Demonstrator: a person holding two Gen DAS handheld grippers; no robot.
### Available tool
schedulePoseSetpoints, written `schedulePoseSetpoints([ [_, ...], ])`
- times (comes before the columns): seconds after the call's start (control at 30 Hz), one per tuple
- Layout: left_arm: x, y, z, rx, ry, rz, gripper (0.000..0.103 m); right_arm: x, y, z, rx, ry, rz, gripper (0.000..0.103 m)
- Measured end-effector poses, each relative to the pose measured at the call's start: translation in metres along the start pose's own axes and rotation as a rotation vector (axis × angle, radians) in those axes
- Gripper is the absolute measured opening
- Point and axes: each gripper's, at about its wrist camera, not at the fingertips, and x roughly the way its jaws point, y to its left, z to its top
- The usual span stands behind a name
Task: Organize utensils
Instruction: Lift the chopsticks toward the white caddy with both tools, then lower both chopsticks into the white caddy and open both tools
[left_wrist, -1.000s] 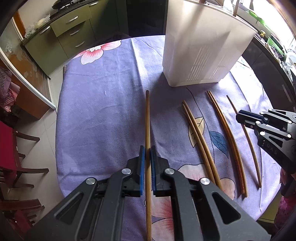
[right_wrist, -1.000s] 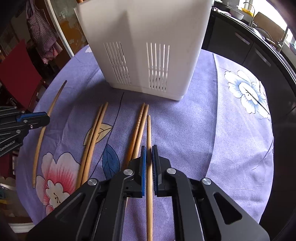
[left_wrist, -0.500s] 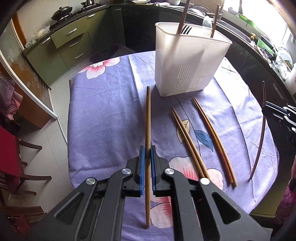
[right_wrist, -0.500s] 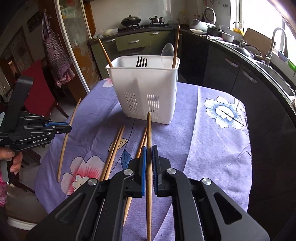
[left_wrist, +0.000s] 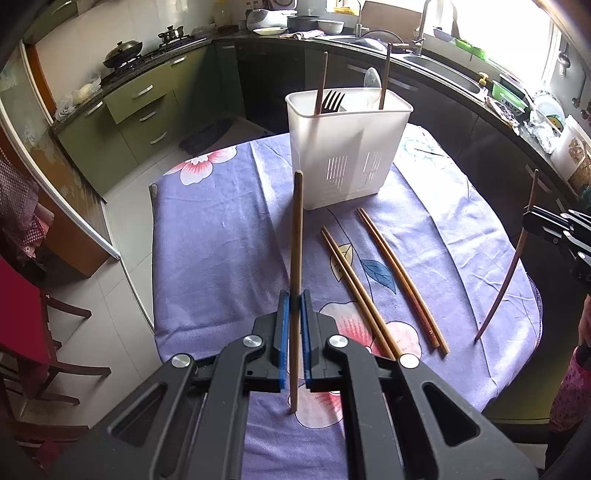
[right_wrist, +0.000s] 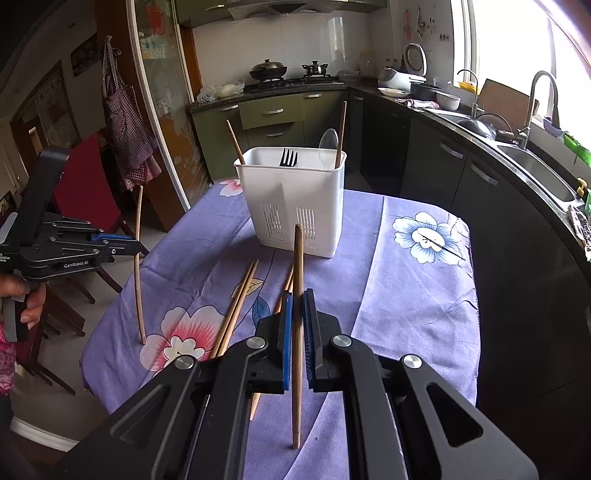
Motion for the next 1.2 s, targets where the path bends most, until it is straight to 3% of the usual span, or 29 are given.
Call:
schedulePoseSetpoints([
  [0.77,-0.028,-0.018,0.009,0.028,-0.060,-0.027,0.006,-0.029,0.004,0.009,-0.010,-0.058,0.016,0.007],
  [1.2,-0.063,-0.039,0.054,0.064,-0.135,-0.066,0.006,-0.048,0.017,0.066,-0.060,-0.094,0.021,0.007],
])
